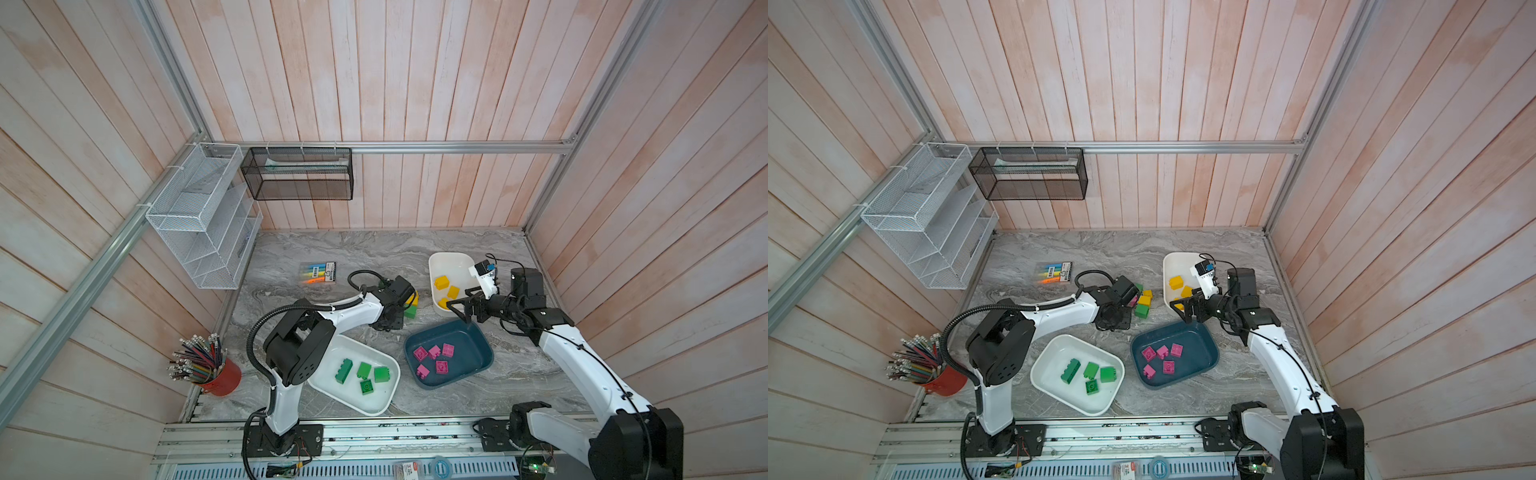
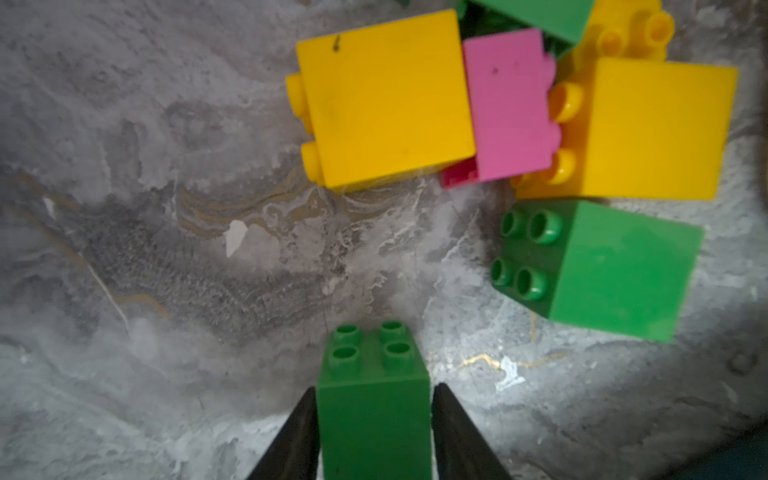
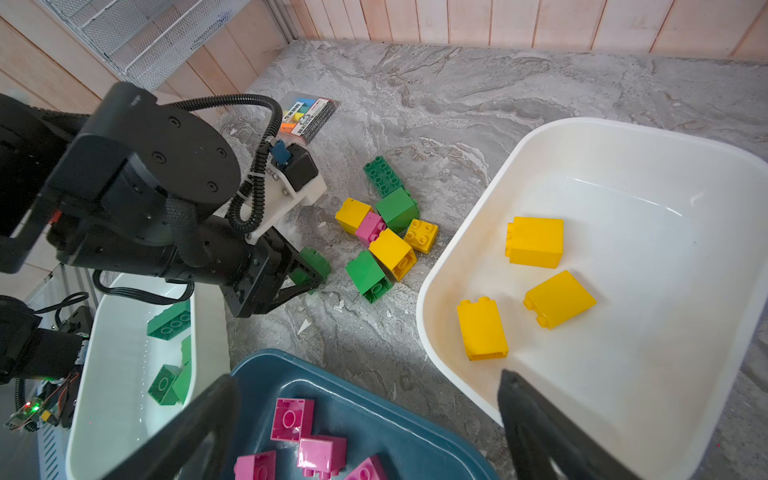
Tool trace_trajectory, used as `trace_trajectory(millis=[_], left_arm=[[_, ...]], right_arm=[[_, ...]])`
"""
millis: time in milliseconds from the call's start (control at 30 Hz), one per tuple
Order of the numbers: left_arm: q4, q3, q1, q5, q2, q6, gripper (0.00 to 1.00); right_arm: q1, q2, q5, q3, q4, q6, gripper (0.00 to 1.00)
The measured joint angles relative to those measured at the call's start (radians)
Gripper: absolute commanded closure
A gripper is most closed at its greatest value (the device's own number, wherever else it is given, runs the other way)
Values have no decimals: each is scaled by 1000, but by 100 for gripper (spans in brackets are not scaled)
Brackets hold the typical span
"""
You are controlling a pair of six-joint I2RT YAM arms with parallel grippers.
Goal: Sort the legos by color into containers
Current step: 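Carry the green brick with the left gripper into the near white tray and release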
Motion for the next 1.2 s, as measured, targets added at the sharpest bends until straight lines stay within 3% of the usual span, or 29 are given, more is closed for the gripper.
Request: trace_trajectory(millis=[500, 767, 967, 1200], left_arm=[[-59, 0, 14, -2, -52, 88, 69], [-175, -29, 23, 8, -338, 132, 68], [-306, -183, 35, 8, -571, 68, 68], [-370, -407, 60, 11, -673, -32, 68]], right_arm=[[0, 0, 2, 0, 0, -3, 2], [-1, -3, 9, 0, 0, -3, 2], [-1, -10, 11, 0, 0, -3, 2], [-1, -10, 7, 0, 0, -3, 2]])
